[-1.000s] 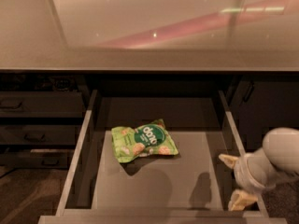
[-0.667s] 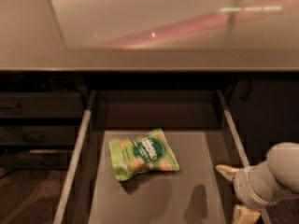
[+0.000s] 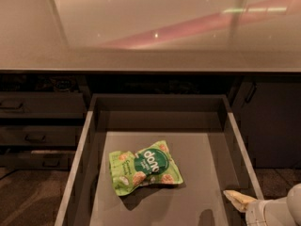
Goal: Open top drawer
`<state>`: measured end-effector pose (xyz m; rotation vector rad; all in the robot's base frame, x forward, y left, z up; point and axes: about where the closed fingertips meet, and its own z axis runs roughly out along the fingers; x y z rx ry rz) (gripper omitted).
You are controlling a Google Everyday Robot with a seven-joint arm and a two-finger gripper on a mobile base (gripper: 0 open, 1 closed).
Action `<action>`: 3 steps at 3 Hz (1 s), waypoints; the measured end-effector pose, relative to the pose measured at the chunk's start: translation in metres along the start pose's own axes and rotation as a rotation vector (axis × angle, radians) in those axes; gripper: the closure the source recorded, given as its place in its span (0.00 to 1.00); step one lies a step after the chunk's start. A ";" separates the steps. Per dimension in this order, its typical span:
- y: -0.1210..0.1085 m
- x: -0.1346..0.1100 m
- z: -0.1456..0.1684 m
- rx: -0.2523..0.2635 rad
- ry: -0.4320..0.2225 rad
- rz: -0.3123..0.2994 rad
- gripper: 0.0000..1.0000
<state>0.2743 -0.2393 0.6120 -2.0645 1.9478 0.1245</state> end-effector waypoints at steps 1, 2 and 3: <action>0.000 0.000 0.000 0.000 0.000 0.000 0.00; -0.036 -0.010 -0.048 0.065 -0.035 0.055 0.00; -0.036 -0.010 -0.048 0.065 -0.035 0.055 0.00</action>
Offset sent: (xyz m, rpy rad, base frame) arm 0.0364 -0.0036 0.0599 0.0863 -0.0358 -0.0772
